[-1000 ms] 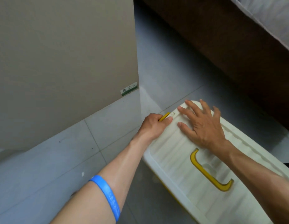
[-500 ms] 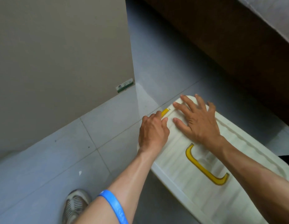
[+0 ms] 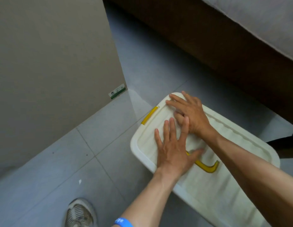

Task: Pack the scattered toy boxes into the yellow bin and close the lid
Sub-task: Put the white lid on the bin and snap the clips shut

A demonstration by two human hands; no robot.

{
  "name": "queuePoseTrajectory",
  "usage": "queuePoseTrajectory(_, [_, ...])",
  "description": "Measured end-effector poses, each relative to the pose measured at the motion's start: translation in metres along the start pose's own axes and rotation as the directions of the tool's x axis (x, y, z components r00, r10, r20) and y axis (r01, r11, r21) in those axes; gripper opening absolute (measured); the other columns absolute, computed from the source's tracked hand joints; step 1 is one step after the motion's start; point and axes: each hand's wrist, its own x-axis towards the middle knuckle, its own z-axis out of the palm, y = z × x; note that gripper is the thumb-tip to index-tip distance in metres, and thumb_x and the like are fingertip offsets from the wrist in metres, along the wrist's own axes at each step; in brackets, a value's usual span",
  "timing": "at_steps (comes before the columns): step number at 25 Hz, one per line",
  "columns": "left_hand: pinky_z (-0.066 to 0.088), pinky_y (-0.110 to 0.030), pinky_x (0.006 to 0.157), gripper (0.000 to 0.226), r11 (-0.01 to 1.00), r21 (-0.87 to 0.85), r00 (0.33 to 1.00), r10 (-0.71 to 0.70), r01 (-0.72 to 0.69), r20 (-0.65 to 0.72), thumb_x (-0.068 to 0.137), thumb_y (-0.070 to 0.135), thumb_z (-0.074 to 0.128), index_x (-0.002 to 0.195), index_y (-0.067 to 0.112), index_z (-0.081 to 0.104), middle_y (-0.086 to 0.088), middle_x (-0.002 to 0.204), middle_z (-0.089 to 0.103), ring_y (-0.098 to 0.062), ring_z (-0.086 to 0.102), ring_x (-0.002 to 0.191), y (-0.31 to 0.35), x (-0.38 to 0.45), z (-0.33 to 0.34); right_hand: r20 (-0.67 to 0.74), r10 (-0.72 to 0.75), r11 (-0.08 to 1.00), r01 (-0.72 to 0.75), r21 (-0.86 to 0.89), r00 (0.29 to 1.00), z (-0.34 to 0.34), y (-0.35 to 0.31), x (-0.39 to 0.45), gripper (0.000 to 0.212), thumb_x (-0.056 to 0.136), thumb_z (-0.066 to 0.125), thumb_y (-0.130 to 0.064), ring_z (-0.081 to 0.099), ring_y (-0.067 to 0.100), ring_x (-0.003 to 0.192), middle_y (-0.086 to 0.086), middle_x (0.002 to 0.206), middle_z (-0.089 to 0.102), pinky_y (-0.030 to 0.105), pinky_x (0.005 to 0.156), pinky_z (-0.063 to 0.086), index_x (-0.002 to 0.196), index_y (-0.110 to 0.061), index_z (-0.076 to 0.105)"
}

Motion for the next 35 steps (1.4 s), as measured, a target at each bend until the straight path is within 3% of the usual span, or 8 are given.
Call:
queuePoseTrajectory(7, [-0.02,-0.056,0.114,0.081,0.995,0.095,0.997,0.004,-0.012,0.079,0.083,0.084,0.024,0.153,0.05,-0.001,-0.011,0.164,-0.02,-0.025,-0.027,0.148,0.002,0.001,0.0,0.079,0.207,0.955,-0.184,-0.232,0.975,-0.02,0.057,-0.185,0.056,0.103,0.008,-0.059,-0.014,0.017,0.153,-0.009,0.167,-0.002,0.046,0.121,-0.013,0.156,-0.044,0.0])
queuePoseTrajectory(15, [0.007,-0.068,0.114,0.098,0.978,0.198,0.943,-0.01,-0.06,0.333,0.083,0.077,0.046,0.155,0.04,-0.009,-0.012,0.163,-0.02,-0.048,-0.014,0.147,0.056,-0.005,-0.024,0.041,0.318,0.913,-0.295,-0.281,0.947,-0.017,0.053,-0.222,0.057,0.102,0.008,-0.061,-0.004,0.026,0.154,-0.008,0.167,0.004,0.064,0.118,-0.002,0.157,-0.045,0.005])
queuePoseTrajectory(21, [0.009,-0.075,0.107,0.134,0.924,0.337,0.854,-0.024,-0.18,0.52,0.057,0.082,0.07,0.144,0.052,-0.028,-0.014,0.157,-0.035,-0.058,-0.023,0.14,0.105,-0.029,-0.007,0.217,0.27,0.93,-0.312,0.192,0.938,-0.041,0.073,-0.221,0.055,0.096,0.034,-0.039,-0.014,0.013,0.152,-0.016,0.165,0.005,0.047,0.118,-0.02,0.148,-0.053,0.022])
queuePoseTrajectory(26, [0.023,-0.07,0.107,0.133,0.892,0.414,0.843,-0.076,-0.181,0.533,0.057,0.083,0.069,0.147,0.05,-0.023,-0.015,0.159,-0.031,-0.057,-0.013,0.143,0.111,-0.026,-0.013,0.204,0.554,0.659,-0.576,0.485,0.807,-0.066,0.059,-0.239,0.073,0.096,0.057,-0.016,0.003,0.02,0.153,-0.008,0.167,0.004,0.042,0.123,0.008,0.154,-0.042,0.02])
queuePoseTrajectory(28, [0.028,-0.069,0.107,0.133,0.863,0.448,0.842,-0.052,-0.232,0.536,0.06,0.083,0.068,0.15,0.043,-0.022,-0.018,0.16,-0.026,-0.055,-0.009,0.144,0.117,-0.027,-0.014,0.109,0.82,0.412,-0.711,0.57,0.562,-0.051,0.037,-0.257,0.081,0.095,0.062,-0.026,0.004,0.024,0.153,-0.003,0.168,0.001,0.046,0.124,0.011,0.157,-0.033,0.011])
queuePoseTrajectory(31, [0.025,-0.073,0.108,0.133,0.837,0.421,0.827,0.065,-0.351,0.559,0.067,0.077,0.068,0.152,0.029,-0.022,-0.012,0.161,-0.026,-0.048,-0.012,0.147,0.116,-0.029,-0.012,0.46,0.882,-0.326,-0.57,0.755,0.105,-0.013,0.006,-0.295,0.114,0.072,0.073,-0.068,0.028,0.032,0.147,0.006,0.163,0.023,0.049,0.117,0.028,0.157,-0.022,0.014])
queuePoseTrajectory(33, [0.025,-0.074,0.107,0.132,0.846,0.374,0.807,0.106,-0.38,0.581,0.068,0.073,0.071,0.149,0.036,-0.026,-0.007,0.162,-0.025,-0.048,-0.012,0.147,0.116,-0.027,-0.011,0.636,0.752,-0.52,-0.435,0.735,0.174,-0.006,-0.004,-0.305,0.104,0.061,0.072,-0.079,0.057,0.03,0.122,0.005,0.136,0.06,0.045,0.099,0.044,0.14,-0.015,0.05])
queuePoseTrajectory(35, [0.028,-0.074,0.105,0.131,0.854,0.355,0.798,0.109,-0.381,0.593,0.066,0.07,0.076,0.141,0.053,-0.03,-0.008,0.162,-0.021,-0.052,-0.007,0.146,0.121,-0.024,-0.013,0.513,0.836,-0.406,-0.41,0.817,0.194,-0.005,0.003,-0.305,0.063,0.07,0.074,-0.069,0.07,0.018,0.084,0.001,0.095,0.076,0.031,0.072,0.05,0.104,-0.015,0.072])
